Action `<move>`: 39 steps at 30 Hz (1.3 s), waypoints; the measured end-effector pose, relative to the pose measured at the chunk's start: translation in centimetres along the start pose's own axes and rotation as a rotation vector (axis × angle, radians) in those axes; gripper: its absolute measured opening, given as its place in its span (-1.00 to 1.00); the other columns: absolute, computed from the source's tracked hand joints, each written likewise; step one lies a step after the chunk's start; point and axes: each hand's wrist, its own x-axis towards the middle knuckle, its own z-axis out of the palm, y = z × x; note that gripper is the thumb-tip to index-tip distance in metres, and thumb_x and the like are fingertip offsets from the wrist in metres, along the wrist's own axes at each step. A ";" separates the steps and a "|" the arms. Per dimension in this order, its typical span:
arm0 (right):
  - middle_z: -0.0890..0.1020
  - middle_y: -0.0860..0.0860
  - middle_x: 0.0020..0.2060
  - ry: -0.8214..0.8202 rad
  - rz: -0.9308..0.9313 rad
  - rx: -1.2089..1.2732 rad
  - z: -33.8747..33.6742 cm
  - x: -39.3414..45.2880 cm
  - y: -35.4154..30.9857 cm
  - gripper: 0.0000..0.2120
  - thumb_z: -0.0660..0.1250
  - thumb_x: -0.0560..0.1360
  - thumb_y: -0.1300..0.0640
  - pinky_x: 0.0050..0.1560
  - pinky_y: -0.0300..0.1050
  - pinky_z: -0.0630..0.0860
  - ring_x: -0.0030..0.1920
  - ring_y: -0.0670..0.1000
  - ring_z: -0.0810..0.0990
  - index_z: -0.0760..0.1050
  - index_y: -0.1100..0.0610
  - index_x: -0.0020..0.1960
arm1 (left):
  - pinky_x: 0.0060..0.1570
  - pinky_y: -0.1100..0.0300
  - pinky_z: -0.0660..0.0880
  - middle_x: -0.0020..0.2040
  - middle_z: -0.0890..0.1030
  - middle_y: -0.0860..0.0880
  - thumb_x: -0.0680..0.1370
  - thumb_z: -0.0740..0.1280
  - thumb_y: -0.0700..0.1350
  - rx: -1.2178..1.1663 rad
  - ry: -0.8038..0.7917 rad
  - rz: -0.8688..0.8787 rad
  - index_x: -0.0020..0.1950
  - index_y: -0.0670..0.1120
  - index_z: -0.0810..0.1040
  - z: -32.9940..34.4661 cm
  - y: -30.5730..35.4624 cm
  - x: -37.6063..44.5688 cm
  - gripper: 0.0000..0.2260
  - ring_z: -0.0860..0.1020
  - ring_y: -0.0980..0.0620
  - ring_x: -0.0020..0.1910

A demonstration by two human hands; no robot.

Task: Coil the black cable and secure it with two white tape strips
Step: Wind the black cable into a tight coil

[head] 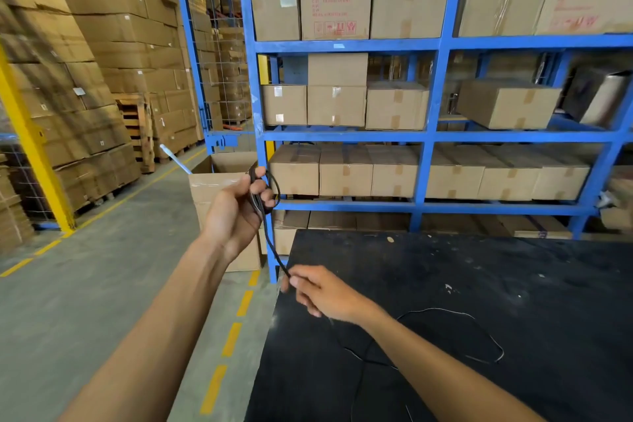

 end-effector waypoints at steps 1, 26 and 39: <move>0.34 0.02 -0.39 -0.003 0.052 -0.039 0.0 0.0 1.6 -0.70 0.04 0.71 0.10 -0.39 -0.16 0.31 -0.48 -0.09 0.28 0.48 0.13 -0.07 | -0.42 0.30 0.34 -0.45 0.34 0.08 0.64 0.00 -0.18 0.000 -0.038 -0.017 -0.09 -0.10 0.47 0.4 0.6 -0.4 -0.73 0.31 0.12 -0.51; 0.39 -0.04 -0.43 0.197 -0.163 -0.079 -1.1 -0.6 0.1 -0.73 0.06 0.71 0.14 -0.30 -0.28 0.35 -0.46 -0.17 0.37 0.51 0.19 0.05 | -0.29 0.31 0.48 -0.17 0.71 0.03 0.68 0.03 -0.16 0.212 0.033 0.092 0.16 -0.14 0.53 0.8 -4.3 1.4 -0.71 0.60 0.15 -0.26; 0.32 -0.04 -0.39 0.282 0.313 0.063 -10.3 0.0 3.6 -0.65 0.07 0.70 -0.02 -0.39 -0.19 0.34 -0.49 -0.10 0.27 0.49 0.15 -0.09 | -0.49 0.34 0.16 -0.43 0.32 0.08 0.67 0.07 -0.14 0.799 -0.302 -0.105 0.00 -0.16 0.61 0.8 -3.1 -2.0 -0.68 0.18 0.14 -0.49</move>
